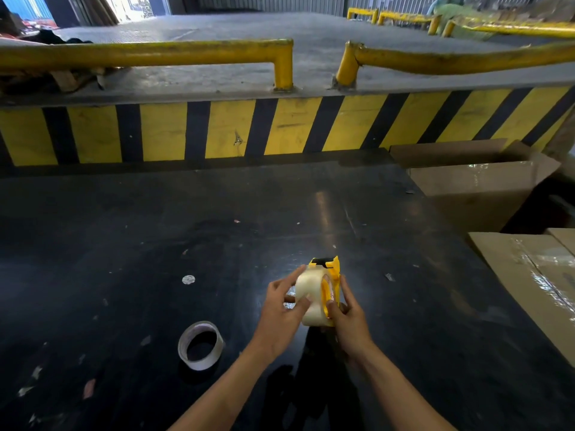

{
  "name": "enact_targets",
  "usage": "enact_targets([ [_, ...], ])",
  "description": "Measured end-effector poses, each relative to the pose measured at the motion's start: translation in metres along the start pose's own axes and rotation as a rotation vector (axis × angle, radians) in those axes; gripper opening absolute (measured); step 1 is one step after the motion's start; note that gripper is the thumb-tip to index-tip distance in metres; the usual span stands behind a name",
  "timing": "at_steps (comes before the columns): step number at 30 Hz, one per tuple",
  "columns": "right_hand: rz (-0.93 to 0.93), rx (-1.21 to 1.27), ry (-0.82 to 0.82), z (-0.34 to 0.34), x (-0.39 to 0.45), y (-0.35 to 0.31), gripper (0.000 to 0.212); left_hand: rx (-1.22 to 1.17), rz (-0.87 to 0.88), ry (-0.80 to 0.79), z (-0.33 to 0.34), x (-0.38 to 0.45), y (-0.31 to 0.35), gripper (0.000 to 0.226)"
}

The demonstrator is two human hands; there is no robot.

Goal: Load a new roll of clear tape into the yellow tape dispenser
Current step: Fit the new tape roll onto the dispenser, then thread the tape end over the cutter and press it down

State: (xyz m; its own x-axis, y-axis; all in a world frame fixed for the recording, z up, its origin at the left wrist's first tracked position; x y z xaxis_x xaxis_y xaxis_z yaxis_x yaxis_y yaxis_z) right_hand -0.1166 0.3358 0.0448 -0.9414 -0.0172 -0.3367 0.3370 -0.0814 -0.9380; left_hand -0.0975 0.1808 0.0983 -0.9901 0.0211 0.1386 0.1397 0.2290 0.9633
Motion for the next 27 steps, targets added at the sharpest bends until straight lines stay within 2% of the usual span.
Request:
enact_targets([
  [3, 0.083, 0.06, -0.092, 0.003, 0.001, 0.006, 0.064, -0.138, -0.085, -0.157, 0.001, 0.001, -0.007, 0.092],
  [6, 0.088, 0.031, -0.165, 0.008, -0.002, 0.004, 0.067, -0.224, -0.144, -0.325, 0.007, 0.0, -0.007, 0.104],
  [8, 0.068, -0.01, -0.182, 0.009, -0.003, 0.001, 0.065, -0.235, -0.139, -0.367, 0.008, 0.0, -0.009, 0.107],
  [11, 0.056, -0.06, -0.201, 0.008, -0.003, 0.002, 0.063, -0.256, -0.137, -0.383, 0.008, -0.001, -0.012, 0.109],
  [15, 0.079, -0.098, -0.233, 0.005, -0.004, 0.005, 0.062, -0.29, -0.152, -0.335, 0.007, -0.004, -0.021, 0.124],
  [20, 0.102, -0.178, -0.26, 0.005, -0.007, -0.005, 0.056, -0.316, -0.132, -0.262, 0.008, -0.006, -0.028, 0.121],
  [24, -0.088, -0.336, -0.079, -0.002, -0.014, -0.061, 0.036, -0.277, -0.079, -0.264, 0.005, -0.009, -0.027, 0.117],
  [27, -0.21, -0.606, -0.168, 0.014, -0.025, -0.093, 0.037, -0.243, -0.05, -0.301, 0.006, -0.012, -0.022, 0.115],
])
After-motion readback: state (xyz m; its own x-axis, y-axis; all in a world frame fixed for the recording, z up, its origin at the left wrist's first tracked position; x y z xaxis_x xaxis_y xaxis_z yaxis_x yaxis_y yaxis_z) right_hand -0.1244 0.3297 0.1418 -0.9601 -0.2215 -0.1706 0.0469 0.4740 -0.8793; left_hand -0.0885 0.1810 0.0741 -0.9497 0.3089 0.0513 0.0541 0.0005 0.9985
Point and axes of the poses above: each hand's wrist, its own x-axis towards the middle knuckle, its own z-axis out of the palm, y = z × x, the point moved 6 cm from there along x, towards the middle knuckle, and after that the axes turned 11 degrees about z, right-handed, at the moved point
